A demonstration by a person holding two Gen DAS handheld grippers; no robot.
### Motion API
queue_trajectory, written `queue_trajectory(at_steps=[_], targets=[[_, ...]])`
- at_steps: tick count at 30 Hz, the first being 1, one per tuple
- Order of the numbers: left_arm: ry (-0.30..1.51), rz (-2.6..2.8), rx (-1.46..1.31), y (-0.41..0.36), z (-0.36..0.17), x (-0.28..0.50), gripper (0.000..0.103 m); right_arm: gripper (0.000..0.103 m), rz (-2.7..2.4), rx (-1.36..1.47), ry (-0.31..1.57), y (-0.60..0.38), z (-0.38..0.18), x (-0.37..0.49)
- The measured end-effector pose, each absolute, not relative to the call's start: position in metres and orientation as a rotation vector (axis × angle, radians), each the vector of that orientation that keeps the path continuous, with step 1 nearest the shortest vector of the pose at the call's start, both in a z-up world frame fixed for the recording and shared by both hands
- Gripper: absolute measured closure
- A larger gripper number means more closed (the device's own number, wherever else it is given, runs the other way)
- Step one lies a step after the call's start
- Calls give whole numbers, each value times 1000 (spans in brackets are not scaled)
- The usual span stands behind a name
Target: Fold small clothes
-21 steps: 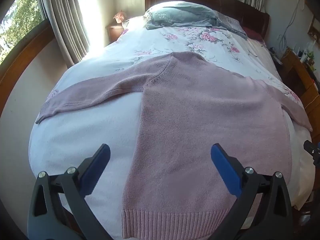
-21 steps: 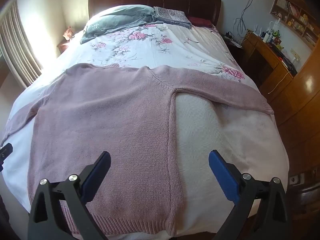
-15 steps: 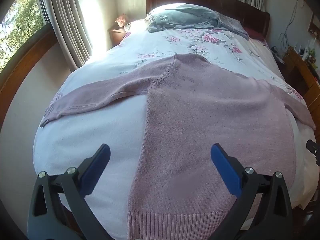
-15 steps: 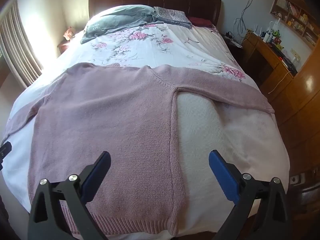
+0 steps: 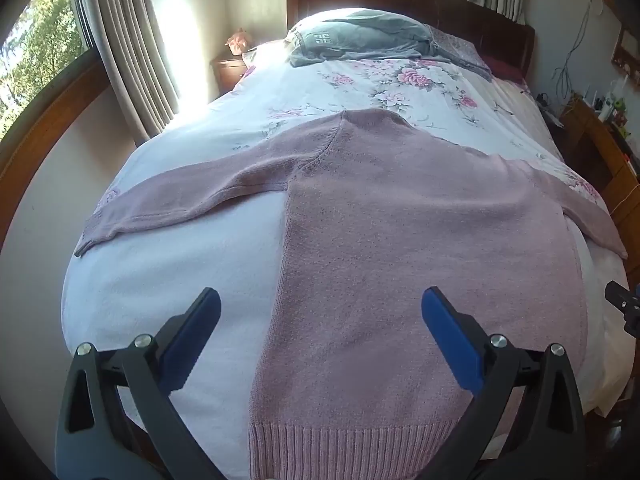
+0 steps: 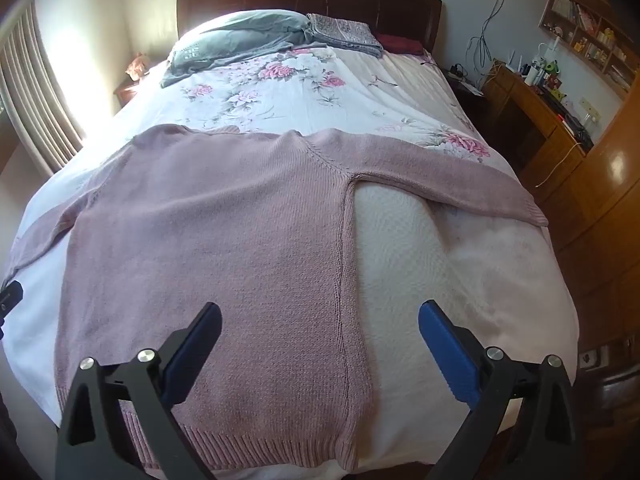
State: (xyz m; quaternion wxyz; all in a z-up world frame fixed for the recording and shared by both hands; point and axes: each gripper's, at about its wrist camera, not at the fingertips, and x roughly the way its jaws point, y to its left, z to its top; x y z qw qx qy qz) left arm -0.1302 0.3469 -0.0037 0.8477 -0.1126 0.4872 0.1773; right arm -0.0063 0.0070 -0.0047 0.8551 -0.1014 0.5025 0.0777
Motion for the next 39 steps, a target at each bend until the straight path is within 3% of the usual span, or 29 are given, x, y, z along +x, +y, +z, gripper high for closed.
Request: queue_trajectory(at_steps=[39], targets=[[1033,369,-233,337,-4,-129,3,4,175,-193,1068,2,-10,0]])
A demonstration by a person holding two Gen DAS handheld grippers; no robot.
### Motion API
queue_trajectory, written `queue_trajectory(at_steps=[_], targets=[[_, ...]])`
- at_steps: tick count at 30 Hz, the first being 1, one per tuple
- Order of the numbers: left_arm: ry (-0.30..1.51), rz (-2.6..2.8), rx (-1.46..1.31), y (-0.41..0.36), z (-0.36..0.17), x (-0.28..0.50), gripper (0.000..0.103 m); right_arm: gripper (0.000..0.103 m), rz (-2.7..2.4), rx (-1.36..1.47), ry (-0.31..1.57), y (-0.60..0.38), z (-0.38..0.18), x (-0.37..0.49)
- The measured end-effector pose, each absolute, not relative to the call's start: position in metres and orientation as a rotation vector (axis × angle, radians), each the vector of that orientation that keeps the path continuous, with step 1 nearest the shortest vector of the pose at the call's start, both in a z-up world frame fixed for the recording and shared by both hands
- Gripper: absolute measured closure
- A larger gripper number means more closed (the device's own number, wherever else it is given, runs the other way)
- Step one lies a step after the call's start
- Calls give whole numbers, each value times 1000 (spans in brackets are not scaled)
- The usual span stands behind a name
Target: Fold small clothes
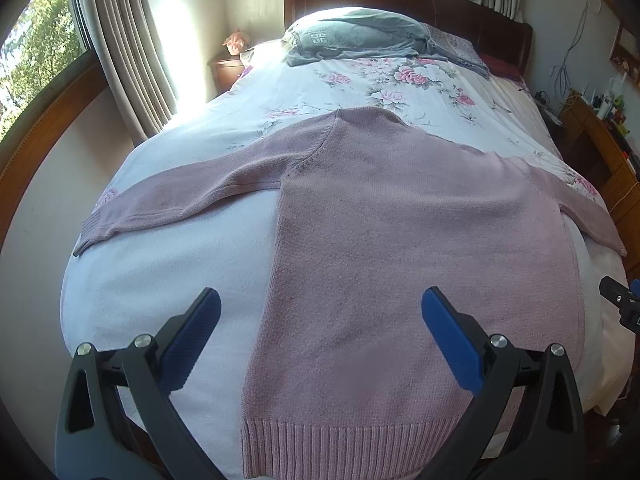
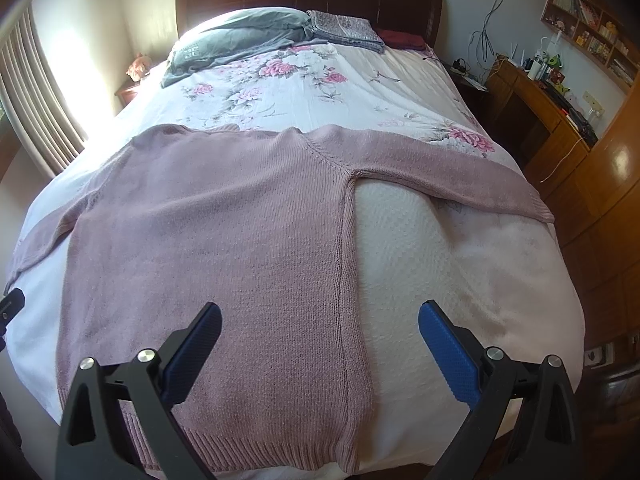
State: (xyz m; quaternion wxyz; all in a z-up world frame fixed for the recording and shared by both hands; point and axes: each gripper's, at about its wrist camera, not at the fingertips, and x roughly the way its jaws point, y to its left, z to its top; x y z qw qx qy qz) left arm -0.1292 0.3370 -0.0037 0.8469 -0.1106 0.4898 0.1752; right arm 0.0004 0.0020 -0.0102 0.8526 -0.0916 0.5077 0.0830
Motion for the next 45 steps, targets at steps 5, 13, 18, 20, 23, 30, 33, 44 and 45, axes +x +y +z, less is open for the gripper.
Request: queue_trajectory(at_steps=[5,13,18,20,23,30,33,44,45], targets=[[1033,364,-225,334,-3,-127,3,4,172,-186,1072,0,-11,-1],[1031,350,-225,335,-3,-126,3,4,165,-188,1071,1,-10,-2],[1027,337,-218,336,-3,-125,3,4,150,-186,1069,5,-8,-5],[1021,329,-215,338,-3,-125,3,4,143,-185,1069,5,-6,-7],[984,314,-205,338,-2,-127,3,4,131,-184,1069,8,-5,-10],[939,256,-224,335,-1,-127,3,4,135,-197,1049,13,3,-16],[925,254,-247,328,3,-124,3,4,146,-199,1038,8,6,-14],[894,291,-229,255,5,-78,3,4,146,-170,1031,-90,-2,49],[900,290,-235,248,3,-70,3,4,134,-156,1061,-108,-9,65]])
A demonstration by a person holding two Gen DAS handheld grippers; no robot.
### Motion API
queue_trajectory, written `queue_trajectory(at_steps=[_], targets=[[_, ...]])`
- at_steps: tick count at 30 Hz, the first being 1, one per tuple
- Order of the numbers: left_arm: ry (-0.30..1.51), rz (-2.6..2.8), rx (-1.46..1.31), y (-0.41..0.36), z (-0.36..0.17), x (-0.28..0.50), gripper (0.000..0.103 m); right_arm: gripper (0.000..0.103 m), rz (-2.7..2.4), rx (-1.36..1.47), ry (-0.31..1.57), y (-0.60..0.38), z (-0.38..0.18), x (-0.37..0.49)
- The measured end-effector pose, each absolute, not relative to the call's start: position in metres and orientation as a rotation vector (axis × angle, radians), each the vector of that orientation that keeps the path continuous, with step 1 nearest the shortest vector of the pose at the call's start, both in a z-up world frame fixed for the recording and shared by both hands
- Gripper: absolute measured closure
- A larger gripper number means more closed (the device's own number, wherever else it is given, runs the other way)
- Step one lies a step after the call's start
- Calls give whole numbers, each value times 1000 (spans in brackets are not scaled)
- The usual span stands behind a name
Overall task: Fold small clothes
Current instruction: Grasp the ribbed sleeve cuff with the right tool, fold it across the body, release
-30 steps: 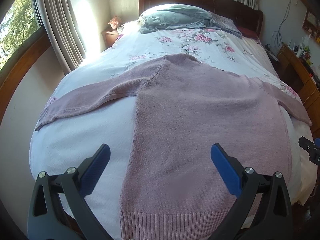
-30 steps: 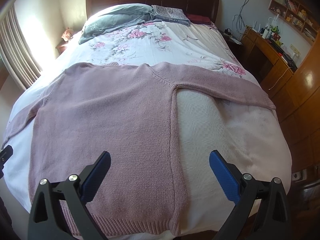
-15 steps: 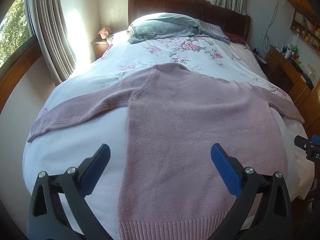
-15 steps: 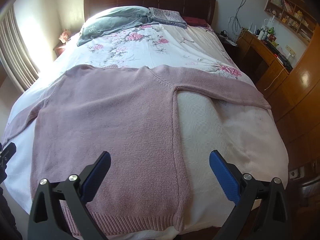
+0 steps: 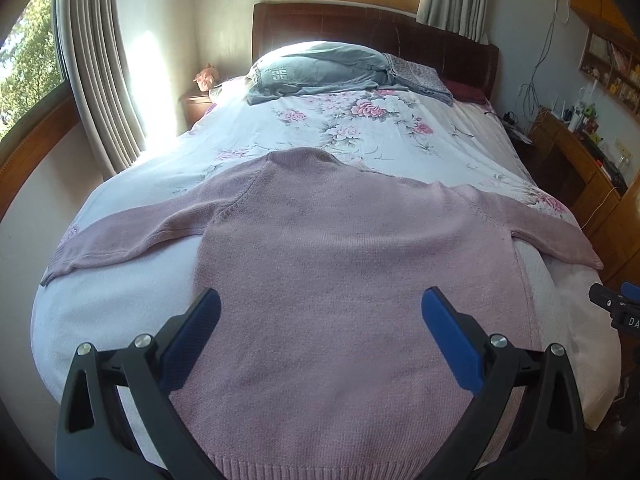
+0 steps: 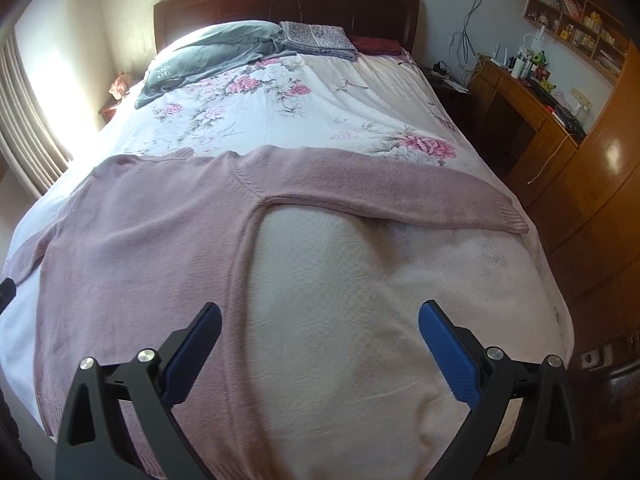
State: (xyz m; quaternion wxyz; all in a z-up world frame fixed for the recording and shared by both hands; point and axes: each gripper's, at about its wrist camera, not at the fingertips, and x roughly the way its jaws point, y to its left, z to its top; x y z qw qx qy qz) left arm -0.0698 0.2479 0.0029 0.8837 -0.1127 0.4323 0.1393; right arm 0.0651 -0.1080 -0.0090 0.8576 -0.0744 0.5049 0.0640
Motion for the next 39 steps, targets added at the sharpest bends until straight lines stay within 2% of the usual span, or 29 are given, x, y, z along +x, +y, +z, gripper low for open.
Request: queue_trajectory(at_steps=[6,9,18,20,23,25,26,33,39], targets=[[938,282,-325,208,-11,-15,3,5,34,1,1269,-236,-68,174],[949,269,-348,185,-17,12,3,9,8,133,1354,-298,-98,220],[958,250,-268,126,-15,60,3,18,1,472,1425,-401,-155,307],[957,261,-264,124,-13,62,3,25,6,554,1411,-414,-164,319],[956,284,-266,126,-13,61,3,46,0,640,1386,-429,-169,327],[960,305,-266,131,-15,59,3,78,35,653,1343,-431,-163,329],[962,315,-269,134,-16,58,3,82,66,665,1329,-432,-160,330],[965,381,-292,166,-20,48,3,86,165,446,1230,-371,-109,333],[985,419,-309,198,-29,44,3,86,386,272,1192,-253,-68,318]])
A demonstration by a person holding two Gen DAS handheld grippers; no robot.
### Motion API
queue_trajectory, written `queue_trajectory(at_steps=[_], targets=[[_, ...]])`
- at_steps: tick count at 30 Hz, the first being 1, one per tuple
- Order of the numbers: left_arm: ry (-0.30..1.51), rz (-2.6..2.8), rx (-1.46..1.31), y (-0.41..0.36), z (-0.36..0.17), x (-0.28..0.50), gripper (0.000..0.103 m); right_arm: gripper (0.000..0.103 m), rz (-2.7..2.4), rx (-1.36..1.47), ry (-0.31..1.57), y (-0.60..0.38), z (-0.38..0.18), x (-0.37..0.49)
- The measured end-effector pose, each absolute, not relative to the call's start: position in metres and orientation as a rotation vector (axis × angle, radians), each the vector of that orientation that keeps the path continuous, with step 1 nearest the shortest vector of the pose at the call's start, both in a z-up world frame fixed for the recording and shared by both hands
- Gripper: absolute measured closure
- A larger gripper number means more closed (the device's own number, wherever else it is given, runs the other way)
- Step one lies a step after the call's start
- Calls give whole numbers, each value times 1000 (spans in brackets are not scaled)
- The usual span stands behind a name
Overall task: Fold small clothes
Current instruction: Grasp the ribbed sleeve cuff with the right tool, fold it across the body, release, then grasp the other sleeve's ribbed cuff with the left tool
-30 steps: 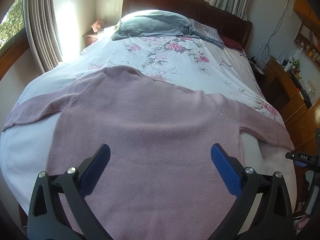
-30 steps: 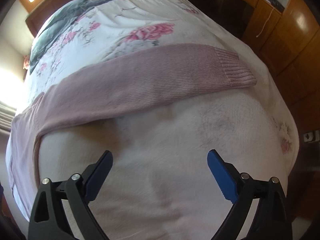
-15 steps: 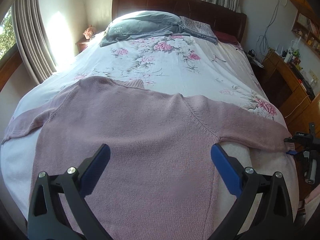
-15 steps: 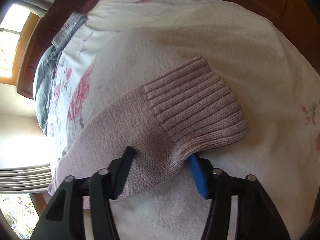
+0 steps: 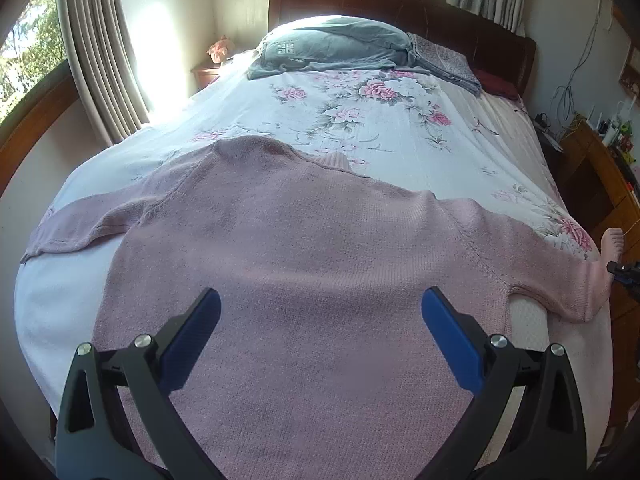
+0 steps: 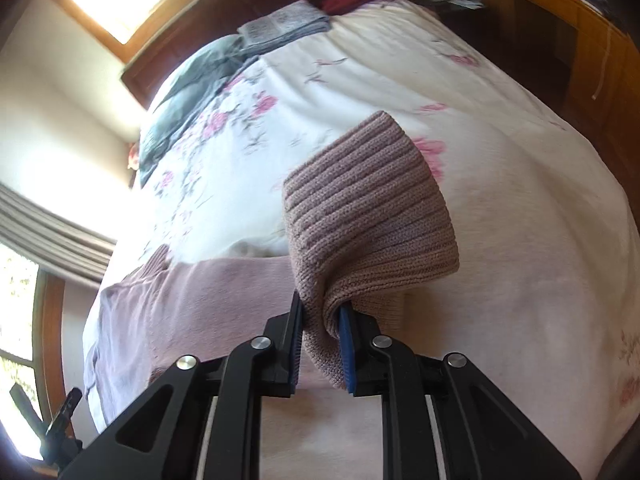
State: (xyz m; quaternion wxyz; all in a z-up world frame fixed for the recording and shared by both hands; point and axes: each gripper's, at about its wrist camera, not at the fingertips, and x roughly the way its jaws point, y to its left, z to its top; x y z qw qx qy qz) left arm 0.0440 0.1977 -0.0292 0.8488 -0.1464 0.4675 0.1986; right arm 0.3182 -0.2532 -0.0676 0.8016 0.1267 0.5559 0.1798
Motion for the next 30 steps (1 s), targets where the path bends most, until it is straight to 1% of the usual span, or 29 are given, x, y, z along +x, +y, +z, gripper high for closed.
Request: queue_trajectory(at_steps=[5,11,14,15,16,17,19,20,21,22,24,30], targets=[[996,430,-316,217,-34,43,3,86,518,133,1192,-149,-64,302],[1004,409,-349,226,-37,52,3,86,595,35,1265,-75,-98,287],[1013,372,-376,223,-39,64,3,72,620,-18,1268,-64,-110,274],[1016,354,-384,219,-40,70,3,65,643,-20,1259,-66,-108,268],[1020,336,-389,214,-41,75,3,59,676,-7,1255,-69,-104,263],[1022,318,-391,209,-41,81,3,55,726,37,1254,-76,-99,259],[1029,277,-388,194,-41,96,3,43,816,143,1242,-94,-90,253],[1034,254,-387,185,-42,105,3,41,833,171,1224,-105,-85,251],[1039,228,-387,176,-42,114,3,38,833,178,1201,-116,-80,248],[1046,200,-385,166,-43,124,3,32,812,169,1185,-125,-76,247],[1068,147,-376,142,-47,146,3,28,748,146,1166,-149,-72,245],[1170,7,-351,66,-70,207,3,28,616,106,1182,-205,-83,239]])
